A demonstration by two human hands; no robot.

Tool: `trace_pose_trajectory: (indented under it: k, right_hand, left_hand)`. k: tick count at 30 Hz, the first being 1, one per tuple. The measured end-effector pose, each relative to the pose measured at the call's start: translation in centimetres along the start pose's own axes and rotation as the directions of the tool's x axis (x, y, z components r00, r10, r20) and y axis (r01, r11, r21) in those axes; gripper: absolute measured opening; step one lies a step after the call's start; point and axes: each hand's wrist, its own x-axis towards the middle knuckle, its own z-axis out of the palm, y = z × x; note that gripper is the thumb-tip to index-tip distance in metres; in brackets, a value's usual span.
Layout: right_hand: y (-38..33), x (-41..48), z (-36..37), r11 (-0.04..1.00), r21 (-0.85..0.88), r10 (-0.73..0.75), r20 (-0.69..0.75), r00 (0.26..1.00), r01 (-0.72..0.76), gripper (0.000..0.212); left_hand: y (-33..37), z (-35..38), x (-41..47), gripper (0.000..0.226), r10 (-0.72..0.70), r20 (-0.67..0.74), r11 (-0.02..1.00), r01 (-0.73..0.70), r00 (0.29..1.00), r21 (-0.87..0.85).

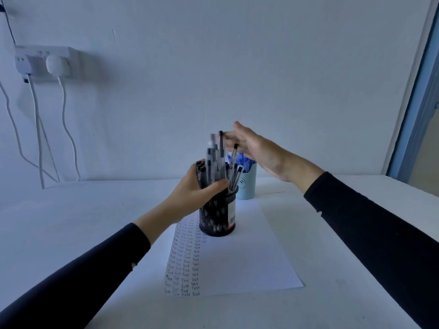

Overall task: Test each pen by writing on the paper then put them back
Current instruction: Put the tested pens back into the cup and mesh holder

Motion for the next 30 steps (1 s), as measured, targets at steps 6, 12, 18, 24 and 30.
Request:
trace_pose_trajectory:
  k: [6, 12, 18, 24, 30]
  right_hand:
    - [4.0, -0.9, 0.0, 0.986, 0.166, -0.011, 0.023, 1.0, 0.007, 0.056]
    - [4.4, -2.9, 2.0, 0.979, 0.166, -0.108, -0.059, 0.992, 0.116, 0.034]
    - [3.8, -2.2, 1.3, 0.988, 0.141, -0.062, -0.027, 0.998, 0.066, 0.039]
    - [3.2, -2.5, -0.5, 0.976, 0.157, -0.144, -0.041, 0.989, 0.149, 0.044]
    - [-0.8, -1.4, 1.1, 0.976, -0.002, -0.216, 0.011, 0.976, 0.216, 0.045]
  left_hand:
    - [0.5, -2.8, 0.0, 0.057, 0.017, 0.389, 0.98, 0.061, 0.921, -0.188]
    - [0.8, -1.5, -0.9, 0.073, 0.026, 0.349, 0.99, 0.024, 0.937, -0.137]
    - [0.9, 0.6, 0.1, 0.064, 0.088, 0.025, 0.995, -0.087, 0.996, -0.047]
    - [0.2, -1.8, 0.2, 0.058, 0.083, 0.303, 0.993, -0.054, 0.949, -0.102]
    - [-0.2, -0.8, -0.5, 0.068, 0.104, 0.325, 0.994, -0.113, 0.94, 0.008]
